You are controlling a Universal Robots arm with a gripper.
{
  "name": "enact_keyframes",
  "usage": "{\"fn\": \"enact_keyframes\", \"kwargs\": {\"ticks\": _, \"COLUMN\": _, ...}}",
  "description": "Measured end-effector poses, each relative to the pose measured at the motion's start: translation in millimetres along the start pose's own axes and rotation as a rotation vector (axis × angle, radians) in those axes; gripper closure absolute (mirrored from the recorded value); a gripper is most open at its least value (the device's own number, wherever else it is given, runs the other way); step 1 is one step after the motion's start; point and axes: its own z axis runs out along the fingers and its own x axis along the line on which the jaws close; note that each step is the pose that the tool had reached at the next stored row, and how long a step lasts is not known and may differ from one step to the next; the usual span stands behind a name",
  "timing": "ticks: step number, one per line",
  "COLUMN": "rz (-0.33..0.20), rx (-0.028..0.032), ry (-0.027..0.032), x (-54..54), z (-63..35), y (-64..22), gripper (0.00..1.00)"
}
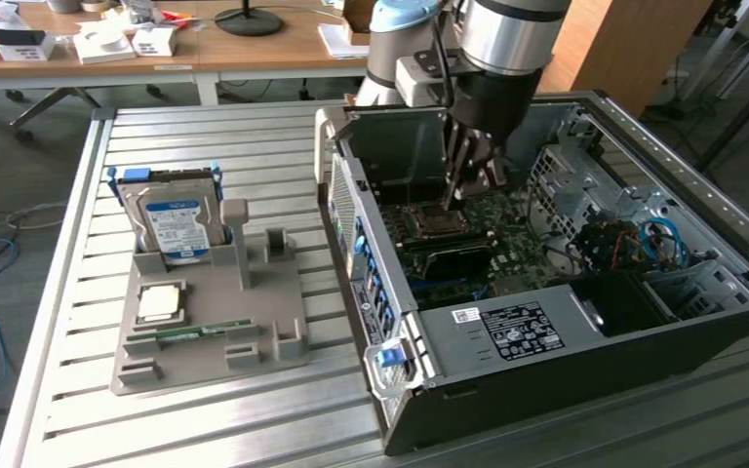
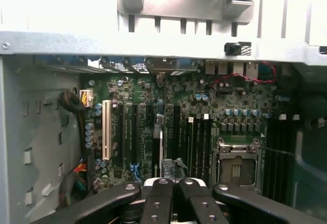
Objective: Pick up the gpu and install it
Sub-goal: 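Press down on the gpu until it lock into place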
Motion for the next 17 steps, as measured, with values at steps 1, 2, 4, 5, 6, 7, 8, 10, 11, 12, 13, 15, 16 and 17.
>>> {"fn": "enact_keyframes", "kwargs": {"ticks": 1, "rz": 0.0, "rx": 0.0, "ry": 0.0001, "x": -0.1, "z": -2.3, "y": 0.0, "gripper": 0.89}}
{"fn": "enact_keyframes", "kwargs": {"ticks": 2, "rz": 0.0, "rx": 0.0, "ry": 0.0, "x": -0.2, "z": -4.5, "y": -0.1, "gripper": 0.89}}
{"fn": "enact_keyframes", "kwargs": {"ticks": 4, "rz": 0.0, "rx": 0.0, "ry": -0.0001, "x": -0.4, "z": -8.4, "y": -0.2, "gripper": 0.89}}
{"fn": "enact_keyframes", "kwargs": {"ticks": 5, "rz": 0.0, "rx": 0.0, "ry": -0.0001, "x": -0.4, "z": -10.1, "y": -0.2, "gripper": 0.89}}
{"fn": "enact_keyframes", "kwargs": {"ticks": 6, "rz": 0.0, "rx": 0.0, "ry": 0.0001, "x": -0.5, "z": -11.9, "y": -0.3, "gripper": 0.89}}
{"fn": "enact_keyframes", "kwargs": {"ticks": 7, "rz": 0.0, "rx": 0.0, "ry": 0.0, "x": -0.6, "z": -13.5, "y": -0.3, "gripper": 0.89}}
{"fn": "enact_keyframes", "kwargs": {"ticks": 8, "rz": 0.0, "rx": 0.0, "ry": 0.0, "x": -0.6, "z": -14.9, "y": -0.3, "gripper": 0.89}}
{"fn": "enact_keyframes", "kwargs": {"ticks": 10, "rz": 0.0, "rx": 0.0001, "ry": -0.0002, "x": -0.6, "z": -15.5, "y": -0.4, "gripper": 0.89}}
{"fn": "enact_keyframes", "kwargs": {"ticks": 11, "rz": 0.0, "rx": 0.0001, "ry": -0.0002, "x": -0.6, "z": -15.5, "y": -0.3, "gripper": 0.89}}
{"fn": "enact_keyframes", "kwargs": {"ticks": 12, "rz": 0.0, "rx": 0.0001, "ry": -0.0002, "x": -0.6, "z": -15.5, "y": -0.4, "gripper": 0.89}}
{"fn": "enact_keyframes", "kwargs": {"ticks": 13, "rz": 0.0, "rx": 0.0, "ry": -0.0001, "x": -0.6, "z": -15.5, "y": -0.4, "gripper": 0.89}}
{"fn": "enact_keyframes", "kwargs": {"ticks": 15, "rz": 0.0, "rx": 0.0, "ry": -0.0004, "x": -0.6, "z": -15.6, "y": -0.4, "gripper": 0.89}}
{"fn": "enact_keyframes", "kwargs": {"ticks": 16, "rz": 0.0, "rx": 0.0, "ry": -0.0004, "x": -0.6, "z": -15.6, "y": -0.4, "gripper": 0.89}}
{"fn": "enact_keyframes", "kwargs": {"ticks": 17, "rz": 0.0, "rx": 0.0, "ry": -0.0004, "x": -0.6, "z": -15.6, "y": -0.4, "gripper": 0.89}}
